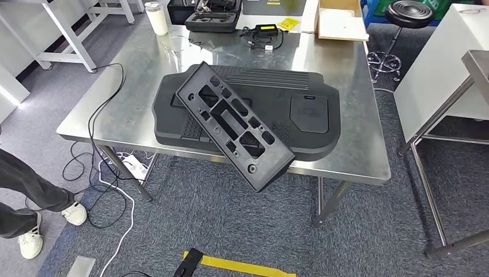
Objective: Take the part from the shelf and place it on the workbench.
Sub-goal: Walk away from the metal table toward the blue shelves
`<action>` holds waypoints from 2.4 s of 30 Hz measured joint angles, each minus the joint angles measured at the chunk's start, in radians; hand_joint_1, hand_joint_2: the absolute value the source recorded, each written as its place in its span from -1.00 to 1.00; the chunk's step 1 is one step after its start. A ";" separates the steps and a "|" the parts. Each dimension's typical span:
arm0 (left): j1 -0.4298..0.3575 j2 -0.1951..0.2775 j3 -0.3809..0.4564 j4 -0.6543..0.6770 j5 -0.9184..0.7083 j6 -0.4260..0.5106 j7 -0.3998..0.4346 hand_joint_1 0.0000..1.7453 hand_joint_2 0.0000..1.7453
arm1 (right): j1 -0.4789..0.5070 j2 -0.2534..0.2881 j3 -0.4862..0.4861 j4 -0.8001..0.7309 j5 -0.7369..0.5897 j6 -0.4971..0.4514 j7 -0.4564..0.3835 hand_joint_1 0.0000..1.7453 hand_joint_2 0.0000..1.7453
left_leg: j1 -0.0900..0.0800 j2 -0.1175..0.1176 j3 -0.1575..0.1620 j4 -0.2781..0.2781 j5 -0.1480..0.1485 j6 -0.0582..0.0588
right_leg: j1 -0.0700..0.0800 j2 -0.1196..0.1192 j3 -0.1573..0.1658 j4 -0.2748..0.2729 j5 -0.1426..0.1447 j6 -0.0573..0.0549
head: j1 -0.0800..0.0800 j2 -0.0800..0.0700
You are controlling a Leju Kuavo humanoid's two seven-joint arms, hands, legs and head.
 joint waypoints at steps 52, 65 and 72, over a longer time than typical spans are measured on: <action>-0.004 0.000 -0.017 0.001 0.019 0.001 -0.007 -1.00 1.00 | -0.006 -0.007 0.002 0.001 0.007 0.000 0.012 -1.00 1.00 | -0.007 0.006 0.085 -0.248 0.152 0.041 | -0.003 0.007 0.023 0.038 -0.043 0.048 | 0.004 0.000; -0.003 0.000 -0.017 0.001 0.020 0.001 -0.009 -1.00 1.00 | -0.006 -0.007 0.002 0.001 0.007 0.000 0.012 -1.00 1.00 | 0.004 0.001 0.049 -0.054 0.039 -0.001 | -0.001 0.002 -0.023 0.021 0.004 0.005 | -0.003 0.000; -0.002 0.000 -0.017 0.002 0.020 0.001 -0.010 -1.00 1.00 | -0.007 -0.007 0.002 0.001 0.007 0.000 0.012 -1.00 1.00 | -0.003 0.001 0.136 -0.245 0.105 0.030 | -0.002 0.004 -0.038 0.033 0.015 0.041 | -0.002 0.000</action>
